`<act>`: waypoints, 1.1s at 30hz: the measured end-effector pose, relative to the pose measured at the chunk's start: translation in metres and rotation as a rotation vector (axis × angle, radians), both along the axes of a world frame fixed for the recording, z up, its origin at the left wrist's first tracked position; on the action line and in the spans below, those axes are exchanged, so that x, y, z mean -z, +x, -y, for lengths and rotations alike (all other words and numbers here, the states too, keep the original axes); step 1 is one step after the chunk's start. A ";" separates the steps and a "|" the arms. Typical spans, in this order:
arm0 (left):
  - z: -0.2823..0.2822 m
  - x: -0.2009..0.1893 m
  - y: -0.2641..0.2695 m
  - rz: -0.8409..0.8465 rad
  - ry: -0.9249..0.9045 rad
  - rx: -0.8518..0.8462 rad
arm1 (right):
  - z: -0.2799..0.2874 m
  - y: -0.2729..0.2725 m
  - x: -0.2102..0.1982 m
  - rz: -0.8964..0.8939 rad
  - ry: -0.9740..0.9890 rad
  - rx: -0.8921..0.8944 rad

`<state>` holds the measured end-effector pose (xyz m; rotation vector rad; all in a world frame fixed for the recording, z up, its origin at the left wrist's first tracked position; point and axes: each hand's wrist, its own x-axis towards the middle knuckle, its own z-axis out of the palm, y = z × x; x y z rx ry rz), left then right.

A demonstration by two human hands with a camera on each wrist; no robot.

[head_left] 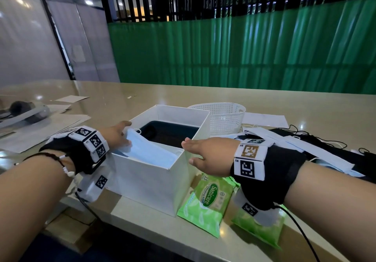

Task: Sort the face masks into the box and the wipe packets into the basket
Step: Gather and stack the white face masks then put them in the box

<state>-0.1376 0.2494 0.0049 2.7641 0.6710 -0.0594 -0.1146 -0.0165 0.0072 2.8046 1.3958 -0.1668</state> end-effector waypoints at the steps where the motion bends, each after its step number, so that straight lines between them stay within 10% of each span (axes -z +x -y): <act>1: -0.002 0.000 -0.001 0.031 -0.048 -0.001 | 0.000 0.000 0.000 -0.002 0.005 0.001; 8: 0.006 -0.020 -0.033 -0.014 0.079 0.225 | 0.000 0.001 0.003 -0.010 0.016 -0.002; 12: 0.018 -0.016 -0.044 -0.329 0.149 0.092 | -0.001 0.002 0.004 -0.006 0.031 0.006; 19: 0.018 -0.009 -0.029 -0.413 0.102 0.023 | -0.001 0.001 0.004 -0.012 0.034 0.016; 33: 0.004 0.019 0.006 -0.097 -0.171 -0.161 | 0.000 0.004 0.007 -0.009 0.055 0.008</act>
